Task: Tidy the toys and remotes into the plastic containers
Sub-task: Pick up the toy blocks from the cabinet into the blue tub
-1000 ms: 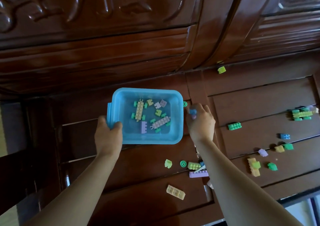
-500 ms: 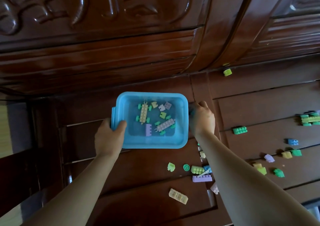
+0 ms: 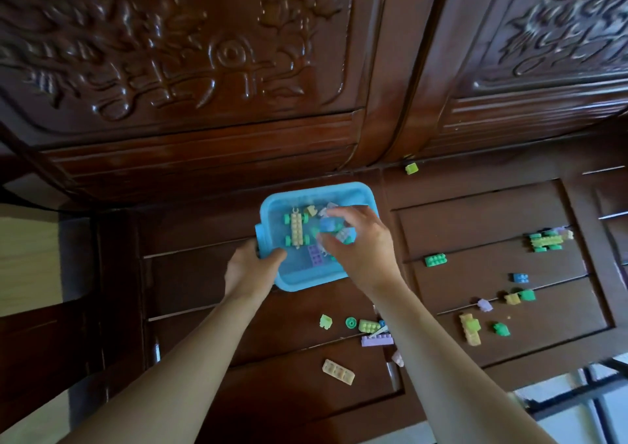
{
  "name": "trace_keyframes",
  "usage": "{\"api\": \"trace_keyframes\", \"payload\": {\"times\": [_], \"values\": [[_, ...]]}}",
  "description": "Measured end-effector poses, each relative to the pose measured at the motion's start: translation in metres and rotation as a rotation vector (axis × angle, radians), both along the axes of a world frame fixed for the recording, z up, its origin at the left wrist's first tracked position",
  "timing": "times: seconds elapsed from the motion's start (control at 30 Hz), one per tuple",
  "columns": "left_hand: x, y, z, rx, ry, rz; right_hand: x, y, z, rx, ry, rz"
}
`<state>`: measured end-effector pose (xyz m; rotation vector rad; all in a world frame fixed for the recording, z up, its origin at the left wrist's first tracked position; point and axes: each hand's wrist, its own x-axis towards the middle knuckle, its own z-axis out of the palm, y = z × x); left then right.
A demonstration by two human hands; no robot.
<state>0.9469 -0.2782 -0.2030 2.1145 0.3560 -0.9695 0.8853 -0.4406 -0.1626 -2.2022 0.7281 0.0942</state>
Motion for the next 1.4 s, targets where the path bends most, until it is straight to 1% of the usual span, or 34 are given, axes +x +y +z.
{"api": "trace_keyframes", "payload": {"times": [0.07,0.13,0.23,0.3,0.43,0.5,0.6,0.7,0.87,1.03,1.13,1.2,1.3,1.4], "values": [[0.000,-0.004,0.009,-0.030,-0.001,0.019,-0.001,-0.008,0.014,-0.058,-0.023,-0.031],[0.000,-0.008,0.016,-0.061,-0.007,0.010,-0.007,-0.024,0.025,-0.156,-0.034,-0.122],[0.001,-0.019,0.019,-0.057,-0.026,-0.004,-0.017,-0.058,0.027,-0.260,-0.016,-0.201],[0.003,-0.032,0.016,-0.040,-0.032,-0.008,-0.021,-0.083,0.017,-0.277,0.036,-0.212],[0.007,-0.060,-0.003,0.007,-0.052,-0.048,-0.014,-0.135,-0.026,-0.291,0.188,-0.222],[0.009,-0.071,-0.015,0.035,-0.064,-0.059,-0.002,-0.158,-0.049,-0.305,0.252,-0.174],[0.007,-0.083,-0.029,0.059,-0.075,-0.032,0.016,-0.185,-0.077,-0.334,0.349,-0.040],[0.005,-0.096,-0.036,0.049,-0.077,0.000,0.029,-0.204,-0.098,-0.286,0.362,-0.009],[0.007,-0.112,-0.049,0.047,-0.034,0.056,0.038,-0.221,-0.126,-0.272,0.381,0.099],[0.008,-0.122,-0.053,0.061,-0.026,0.086,0.019,-0.216,-0.142,-0.345,0.281,0.132],[0.008,-0.123,-0.055,0.091,-0.034,0.083,0.010,-0.216,-0.144,-0.304,0.265,0.056],[0.009,-0.125,-0.054,0.103,-0.035,0.079,0.006,-0.218,-0.139,-0.273,0.225,-0.054],[0.008,-0.133,-0.050,0.099,-0.029,0.057,-0.001,-0.220,-0.116,-0.264,0.017,-0.245],[0.001,-0.153,-0.043,0.073,-0.015,-0.001,-0.008,-0.219,-0.082,-0.249,-0.206,-0.260]]}}
